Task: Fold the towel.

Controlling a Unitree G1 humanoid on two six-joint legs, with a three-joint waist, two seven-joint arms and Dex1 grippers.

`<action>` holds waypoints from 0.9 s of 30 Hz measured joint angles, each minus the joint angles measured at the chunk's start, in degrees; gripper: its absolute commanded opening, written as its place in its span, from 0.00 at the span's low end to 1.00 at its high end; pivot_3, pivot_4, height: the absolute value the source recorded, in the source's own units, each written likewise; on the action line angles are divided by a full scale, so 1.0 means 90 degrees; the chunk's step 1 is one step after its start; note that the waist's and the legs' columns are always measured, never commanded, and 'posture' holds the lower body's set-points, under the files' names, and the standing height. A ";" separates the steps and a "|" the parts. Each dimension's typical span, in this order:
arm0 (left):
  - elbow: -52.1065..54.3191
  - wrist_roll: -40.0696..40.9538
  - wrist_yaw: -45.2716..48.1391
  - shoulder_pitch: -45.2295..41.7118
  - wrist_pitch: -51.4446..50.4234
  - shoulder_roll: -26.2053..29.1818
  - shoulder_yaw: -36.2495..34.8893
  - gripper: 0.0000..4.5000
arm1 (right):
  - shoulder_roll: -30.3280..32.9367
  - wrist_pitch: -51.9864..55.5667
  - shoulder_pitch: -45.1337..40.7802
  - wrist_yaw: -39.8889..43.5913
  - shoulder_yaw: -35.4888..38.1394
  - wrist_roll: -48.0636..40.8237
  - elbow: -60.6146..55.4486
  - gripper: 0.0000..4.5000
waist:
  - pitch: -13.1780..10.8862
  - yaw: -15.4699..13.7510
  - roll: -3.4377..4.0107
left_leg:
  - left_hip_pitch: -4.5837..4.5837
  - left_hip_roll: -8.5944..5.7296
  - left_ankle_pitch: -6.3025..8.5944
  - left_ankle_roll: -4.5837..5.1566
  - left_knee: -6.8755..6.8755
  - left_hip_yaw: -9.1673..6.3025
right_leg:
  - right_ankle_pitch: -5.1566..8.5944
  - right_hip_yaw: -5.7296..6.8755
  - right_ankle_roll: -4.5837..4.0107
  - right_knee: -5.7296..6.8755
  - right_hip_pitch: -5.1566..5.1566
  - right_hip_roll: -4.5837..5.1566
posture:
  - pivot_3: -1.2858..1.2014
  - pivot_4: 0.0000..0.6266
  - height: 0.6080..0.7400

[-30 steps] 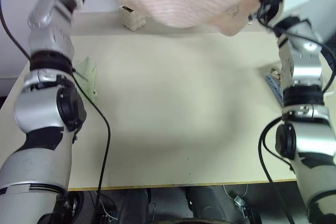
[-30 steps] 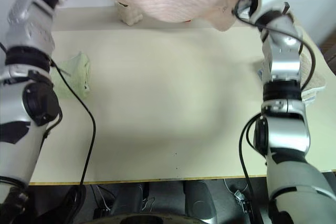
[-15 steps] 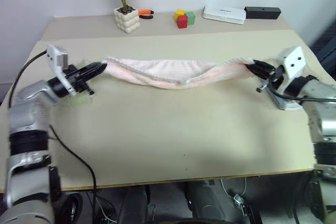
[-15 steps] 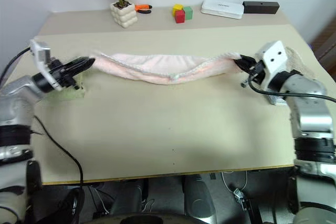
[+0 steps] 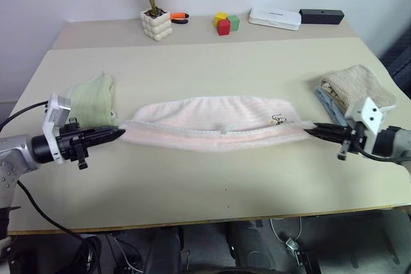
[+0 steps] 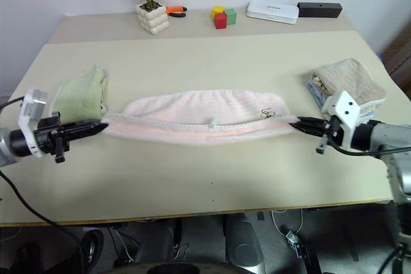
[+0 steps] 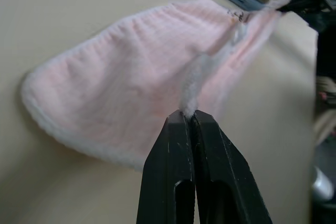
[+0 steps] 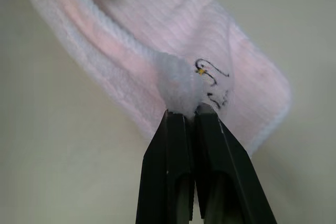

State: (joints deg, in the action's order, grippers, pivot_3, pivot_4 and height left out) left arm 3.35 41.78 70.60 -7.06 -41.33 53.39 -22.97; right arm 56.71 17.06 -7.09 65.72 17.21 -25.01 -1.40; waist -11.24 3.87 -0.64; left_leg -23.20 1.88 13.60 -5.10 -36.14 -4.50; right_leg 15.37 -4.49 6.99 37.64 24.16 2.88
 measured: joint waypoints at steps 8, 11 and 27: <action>-0.0913 -0.0615 -0.0763 -0.1354 0.1185 -0.0795 0.0361 0.01 | -0.0563 -0.0801 -0.1329 -0.0922 -0.0377 0.0721 0.1027 0.00 | 0.0003 -0.0028 -0.0004 | 0.0009 0.0001 0.0000 -0.0001 -0.0003 0.0001 | -0.0001 0.0000 0.0001 -0.0007 -0.0016 -0.0002 | 0.52 0.24 1.00; -0.1211 -0.0767 -0.0811 -0.1564 0.1331 -0.0978 0.0597 0.01 | -0.0883 -0.0993 -0.1576 -0.1120 -0.0641 0.0942 0.1338 0.00 | 0.0004 -0.0008 -0.0005 | 0.0002 0.0001 0.0006 0.0010 0.0001 0.0001 | -0.0001 0.0000 0.0001 -0.0014 -0.0012 -0.0001 | 0.52 0.24 1.00; -0.2298 -0.1616 -0.1453 -0.1507 0.2858 -0.1705 0.0770 0.01 | -0.1372 -0.2007 -0.2518 -0.1935 -0.1218 0.1923 0.2976 0.00 | 0.0003 0.0008 -0.0003 | 0.0005 0.0000 0.0006 0.0010 -0.0002 0.0001 | -0.0003 0.0000 0.0002 -0.0010 -0.0013 -0.0001 | 0.52 0.24 1.00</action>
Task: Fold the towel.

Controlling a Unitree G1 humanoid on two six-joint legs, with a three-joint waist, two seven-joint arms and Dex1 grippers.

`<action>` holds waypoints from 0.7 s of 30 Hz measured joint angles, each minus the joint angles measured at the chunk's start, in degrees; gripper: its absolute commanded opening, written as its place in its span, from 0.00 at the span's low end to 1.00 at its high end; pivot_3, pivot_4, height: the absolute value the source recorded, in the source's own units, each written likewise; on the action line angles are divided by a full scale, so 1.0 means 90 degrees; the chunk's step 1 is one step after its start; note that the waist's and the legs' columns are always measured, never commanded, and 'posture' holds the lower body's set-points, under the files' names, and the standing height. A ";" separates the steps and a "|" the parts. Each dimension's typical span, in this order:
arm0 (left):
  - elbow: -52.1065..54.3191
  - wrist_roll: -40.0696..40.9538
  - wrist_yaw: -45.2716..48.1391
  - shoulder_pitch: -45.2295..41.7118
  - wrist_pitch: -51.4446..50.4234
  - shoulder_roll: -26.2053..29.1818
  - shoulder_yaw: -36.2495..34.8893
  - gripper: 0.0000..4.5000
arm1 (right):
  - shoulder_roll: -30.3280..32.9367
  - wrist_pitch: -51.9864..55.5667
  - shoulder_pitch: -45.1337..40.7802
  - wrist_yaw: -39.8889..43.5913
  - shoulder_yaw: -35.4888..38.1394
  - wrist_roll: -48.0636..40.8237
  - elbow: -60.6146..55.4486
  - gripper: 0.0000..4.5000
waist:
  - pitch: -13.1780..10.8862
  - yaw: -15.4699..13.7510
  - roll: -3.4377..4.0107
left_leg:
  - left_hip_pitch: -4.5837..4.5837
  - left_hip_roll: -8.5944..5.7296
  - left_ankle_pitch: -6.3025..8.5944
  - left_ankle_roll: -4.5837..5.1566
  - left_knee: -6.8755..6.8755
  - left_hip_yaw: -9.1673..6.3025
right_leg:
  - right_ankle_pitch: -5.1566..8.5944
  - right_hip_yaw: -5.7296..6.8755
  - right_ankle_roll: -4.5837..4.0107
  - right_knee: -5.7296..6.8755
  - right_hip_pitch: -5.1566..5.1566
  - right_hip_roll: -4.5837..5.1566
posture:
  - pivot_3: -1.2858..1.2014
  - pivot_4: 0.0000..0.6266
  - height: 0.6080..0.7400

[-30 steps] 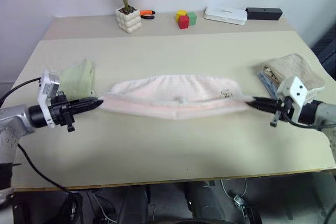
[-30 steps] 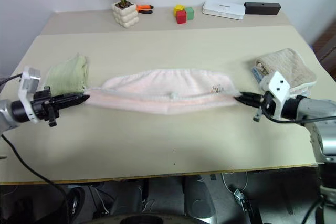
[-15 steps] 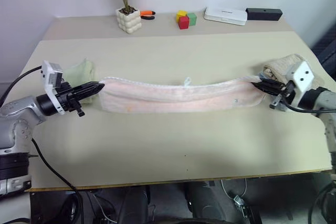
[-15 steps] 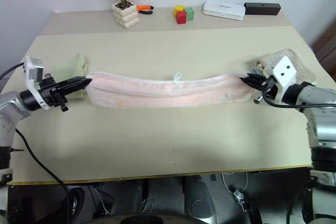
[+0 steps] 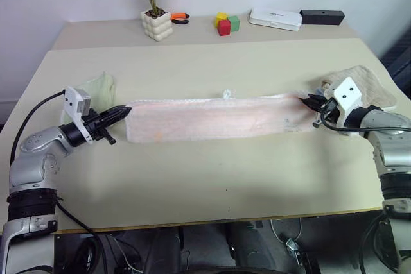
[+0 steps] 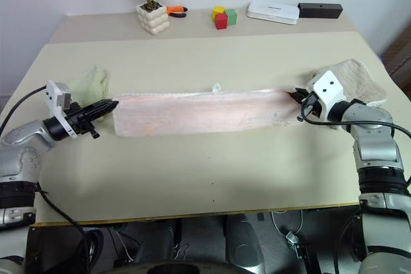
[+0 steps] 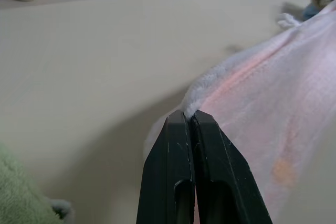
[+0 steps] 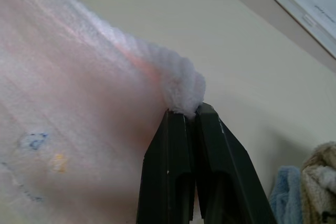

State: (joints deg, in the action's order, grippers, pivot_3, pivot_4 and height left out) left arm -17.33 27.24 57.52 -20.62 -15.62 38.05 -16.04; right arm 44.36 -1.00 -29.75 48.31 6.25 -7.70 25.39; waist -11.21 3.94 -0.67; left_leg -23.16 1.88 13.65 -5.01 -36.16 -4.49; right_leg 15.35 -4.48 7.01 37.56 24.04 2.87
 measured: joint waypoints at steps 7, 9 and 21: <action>-0.0363 -0.0322 -0.0478 -0.0134 0.0327 -0.0295 0.0109 0.01 | -0.0291 -0.0078 -0.0254 -0.0231 -0.0215 0.0238 0.0440 0.00 | 0.0000 -0.0018 0.0000 | 0.0000 -0.0001 0.0000 0.0000 -0.0001 0.0000 | 0.0000 0.0000 0.0000 0.0001 -0.0001 0.0002 | 0.52 0.24 1.00; -0.0483 -0.0291 -0.0502 -0.0212 0.0097 -0.0347 0.0140 0.07 | -0.0331 -0.0076 -0.0253 -0.0235 -0.0283 0.0270 0.0471 0.00 | 0.0000 -0.0011 0.0000 | 0.0000 -0.0002 0.0000 0.0000 -0.0002 0.0000 | -0.0001 0.0000 0.0001 0.0002 -0.0001 0.0002 | 0.52 0.24 1.00; -0.0706 -0.0341 -0.0641 -0.0440 0.0089 -0.0355 0.0147 1.00 | -0.0349 0.0154 -0.0253 -0.0392 -0.0266 0.0218 0.0470 0.99 | 0.0000 -0.0001 0.0000 | 0.0002 -0.0001 0.0000 0.0000 -0.0001 -0.0001 | 0.0000 0.0001 0.0001 0.0004 -0.0001 0.0001 | 0.52 0.24 1.00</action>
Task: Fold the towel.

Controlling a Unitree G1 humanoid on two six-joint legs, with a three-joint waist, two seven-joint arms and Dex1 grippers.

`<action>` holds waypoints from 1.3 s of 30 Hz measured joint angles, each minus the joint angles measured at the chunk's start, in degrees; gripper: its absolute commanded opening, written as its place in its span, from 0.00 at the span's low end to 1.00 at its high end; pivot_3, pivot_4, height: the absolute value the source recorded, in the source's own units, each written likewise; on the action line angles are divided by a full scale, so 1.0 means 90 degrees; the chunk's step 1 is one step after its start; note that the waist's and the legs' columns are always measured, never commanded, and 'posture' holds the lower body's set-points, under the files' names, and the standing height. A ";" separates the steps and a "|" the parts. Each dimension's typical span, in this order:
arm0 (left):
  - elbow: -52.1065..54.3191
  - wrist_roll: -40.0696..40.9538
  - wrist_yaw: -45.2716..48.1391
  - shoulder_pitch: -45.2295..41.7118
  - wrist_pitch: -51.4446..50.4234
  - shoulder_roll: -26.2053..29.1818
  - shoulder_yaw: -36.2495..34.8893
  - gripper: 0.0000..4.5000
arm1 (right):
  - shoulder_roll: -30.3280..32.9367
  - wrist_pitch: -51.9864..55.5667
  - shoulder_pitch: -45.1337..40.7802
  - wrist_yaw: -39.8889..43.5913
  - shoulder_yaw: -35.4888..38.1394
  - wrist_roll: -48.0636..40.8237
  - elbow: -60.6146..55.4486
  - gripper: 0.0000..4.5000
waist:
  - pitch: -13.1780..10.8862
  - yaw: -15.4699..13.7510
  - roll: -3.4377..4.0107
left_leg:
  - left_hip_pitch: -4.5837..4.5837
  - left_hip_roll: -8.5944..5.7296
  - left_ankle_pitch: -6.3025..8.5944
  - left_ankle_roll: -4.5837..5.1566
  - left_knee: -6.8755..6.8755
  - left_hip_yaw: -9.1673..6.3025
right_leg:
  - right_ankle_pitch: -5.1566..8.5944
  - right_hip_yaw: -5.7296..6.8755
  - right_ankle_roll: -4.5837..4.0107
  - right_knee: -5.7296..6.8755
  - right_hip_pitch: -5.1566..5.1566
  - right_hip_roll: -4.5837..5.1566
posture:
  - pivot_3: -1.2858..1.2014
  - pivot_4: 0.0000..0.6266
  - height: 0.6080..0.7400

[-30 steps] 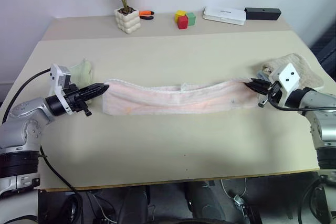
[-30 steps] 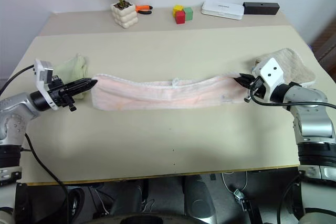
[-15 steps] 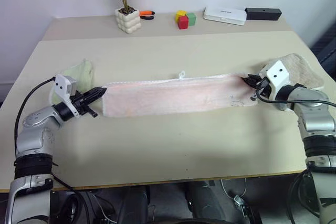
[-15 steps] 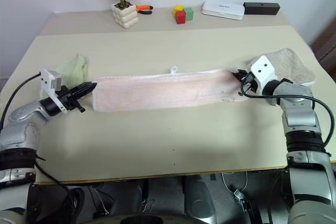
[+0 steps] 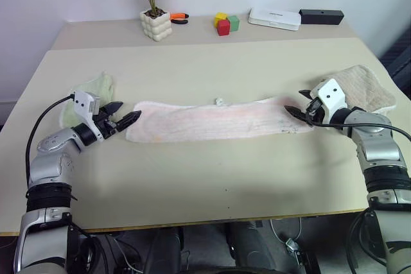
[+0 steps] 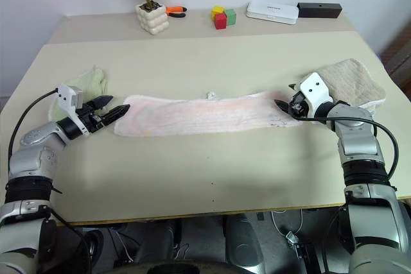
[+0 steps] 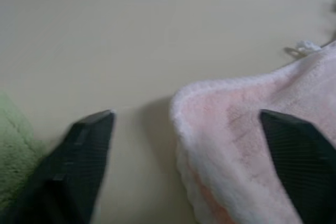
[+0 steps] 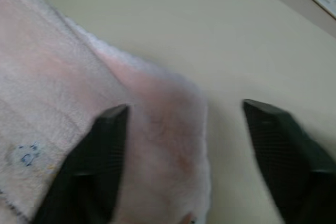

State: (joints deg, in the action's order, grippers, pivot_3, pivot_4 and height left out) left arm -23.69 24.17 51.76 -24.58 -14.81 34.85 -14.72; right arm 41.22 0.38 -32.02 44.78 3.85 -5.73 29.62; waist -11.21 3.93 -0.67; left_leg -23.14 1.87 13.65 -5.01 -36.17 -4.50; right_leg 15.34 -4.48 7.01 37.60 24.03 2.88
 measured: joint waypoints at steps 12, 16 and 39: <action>0.1383 0.1338 -0.0987 -0.0581 -0.2089 -0.0113 -0.0739 0.00 | -0.0435 0.1122 -0.0126 -0.0704 0.0766 -0.0829 -0.1236 0.01 | 0.0001 0.0005 -0.0001 | 0.0000 0.0000 0.0000 0.0000 -0.0002 -0.0004 | 0.0000 0.0000 0.0000 0.0005 0.0000 0.0000 | 0.52 0.24 1.00; 0.1677 0.1702 -0.1700 -0.0695 -0.2450 -0.0709 -0.0903 0.00 | -0.1025 0.1525 -0.0144 -0.1301 0.0849 -0.0998 -0.1729 0.01 | 0.0003 -0.0009 -0.0001 | -0.0001 0.0000 0.0000 -0.0001 -0.0005 -0.0005 | 0.0000 0.0001 0.0000 0.0006 -0.0001 0.0001 | 0.52 0.24 1.00; 0.1192 0.0404 -0.2940 0.0138 -0.1782 -0.1378 -0.0038 0.19 | -0.1806 0.1805 0.0897 -0.3490 0.0873 -0.0202 -0.1484 0.19 | 0.0016 0.0026 0.0001 | 0.0082 0.0001 0.0001 0.0002 0.0022 -0.0002 | 0.0002 -0.0009 -0.0002 -0.0005 -0.0069 -0.0009 | 0.52 0.24 1.00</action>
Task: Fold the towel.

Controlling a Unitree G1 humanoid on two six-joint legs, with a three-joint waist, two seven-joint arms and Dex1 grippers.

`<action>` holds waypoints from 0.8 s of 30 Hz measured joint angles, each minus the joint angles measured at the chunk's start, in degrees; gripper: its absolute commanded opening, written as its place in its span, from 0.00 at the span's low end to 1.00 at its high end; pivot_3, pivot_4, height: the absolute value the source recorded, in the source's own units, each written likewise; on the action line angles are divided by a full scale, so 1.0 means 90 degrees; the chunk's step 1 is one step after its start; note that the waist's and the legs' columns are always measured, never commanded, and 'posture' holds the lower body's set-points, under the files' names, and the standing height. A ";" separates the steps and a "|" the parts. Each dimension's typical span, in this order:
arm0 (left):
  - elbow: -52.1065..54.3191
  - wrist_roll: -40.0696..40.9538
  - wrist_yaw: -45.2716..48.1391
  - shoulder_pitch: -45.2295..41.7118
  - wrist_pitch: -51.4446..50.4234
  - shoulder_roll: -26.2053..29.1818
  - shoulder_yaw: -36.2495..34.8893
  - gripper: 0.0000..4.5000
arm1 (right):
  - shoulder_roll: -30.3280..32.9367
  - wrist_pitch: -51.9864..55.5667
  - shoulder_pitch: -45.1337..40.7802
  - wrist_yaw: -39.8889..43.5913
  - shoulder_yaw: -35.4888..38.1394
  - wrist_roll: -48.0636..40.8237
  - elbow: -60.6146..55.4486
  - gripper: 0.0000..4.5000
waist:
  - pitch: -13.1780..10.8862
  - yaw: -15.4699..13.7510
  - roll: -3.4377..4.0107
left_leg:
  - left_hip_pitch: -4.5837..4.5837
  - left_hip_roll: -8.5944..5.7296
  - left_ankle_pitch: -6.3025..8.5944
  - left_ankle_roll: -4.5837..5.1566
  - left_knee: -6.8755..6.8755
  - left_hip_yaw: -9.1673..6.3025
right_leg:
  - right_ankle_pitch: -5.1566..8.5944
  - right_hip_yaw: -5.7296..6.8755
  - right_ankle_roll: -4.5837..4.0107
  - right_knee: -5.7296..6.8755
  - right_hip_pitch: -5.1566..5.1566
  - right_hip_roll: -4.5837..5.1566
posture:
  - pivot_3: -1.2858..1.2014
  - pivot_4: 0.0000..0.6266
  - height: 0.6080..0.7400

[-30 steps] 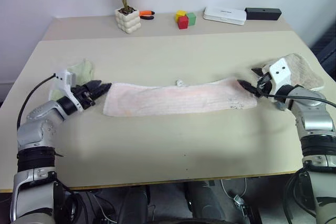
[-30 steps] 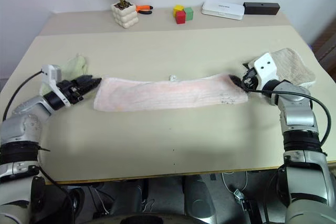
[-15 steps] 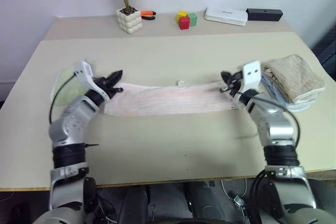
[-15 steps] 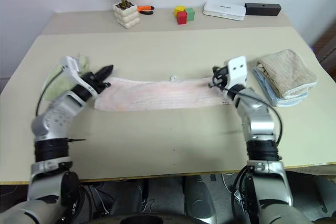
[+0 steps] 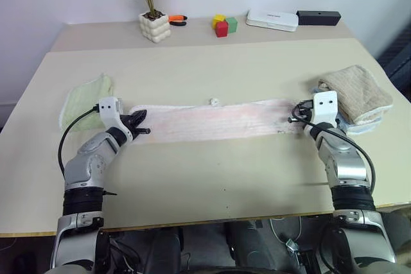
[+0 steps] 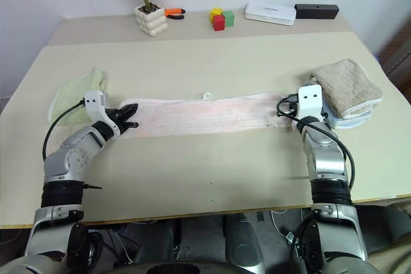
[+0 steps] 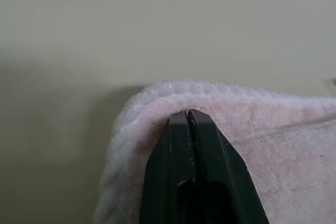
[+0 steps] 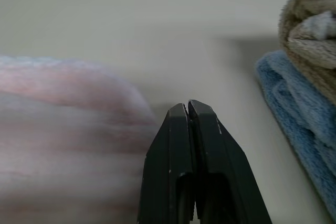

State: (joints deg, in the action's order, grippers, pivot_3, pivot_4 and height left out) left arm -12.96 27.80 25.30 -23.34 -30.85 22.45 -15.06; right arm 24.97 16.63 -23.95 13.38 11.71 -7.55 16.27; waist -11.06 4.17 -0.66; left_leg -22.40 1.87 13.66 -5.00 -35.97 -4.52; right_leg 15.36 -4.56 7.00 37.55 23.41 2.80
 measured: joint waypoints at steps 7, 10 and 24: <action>0.0158 0.0123 0.0529 -0.0003 0.0096 0.0134 -0.0032 0.96 | -0.0041 0.0218 -0.0096 0.0151 0.0327 -0.0526 -0.0362 0.98 | -0.0001 -0.0030 0.0000 | -0.0005 -0.0001 0.0000 -0.0001 -0.0004 0.0000 | 0.0000 0.0001 0.0001 -0.0003 -0.0002 0.0003 | 0.52 0.24 1.00; 0.0439 0.0180 0.0931 -0.0031 0.0105 0.0329 0.0061 0.98 | -0.0192 0.1327 -0.0166 -0.0055 0.1074 -0.1535 -0.1146 0.99 | -0.0001 -0.0039 -0.0001 | -0.0006 0.0000 0.0000 -0.0001 -0.0001 -0.0003 | 0.0000 0.0003 0.0000 -0.0004 -0.0002 0.0002 | 0.52 0.24 1.00; 0.1467 0.0795 0.3970 -0.0023 0.0206 0.2156 0.0148 0.98 | -0.0970 0.4916 0.2053 -0.1853 0.2567 -0.5942 -0.4753 0.99 | -0.0003 -0.0022 0.0001 | -0.0009 0.0005 0.0005 0.0008 0.0007 0.0000 | 0.0012 0.0002 -0.0019 -0.0024 -0.0002 0.0000 | 0.52 0.24 1.00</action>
State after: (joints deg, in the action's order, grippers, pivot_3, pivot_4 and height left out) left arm 0.24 34.96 61.03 -23.55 -28.99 41.86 -13.73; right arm 16.24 60.87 -5.47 -3.30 34.81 -61.03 -26.51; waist -11.09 3.97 -0.65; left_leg -22.48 1.92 13.71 -4.93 -35.91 -4.52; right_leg 15.46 -4.54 6.82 37.34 23.40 2.80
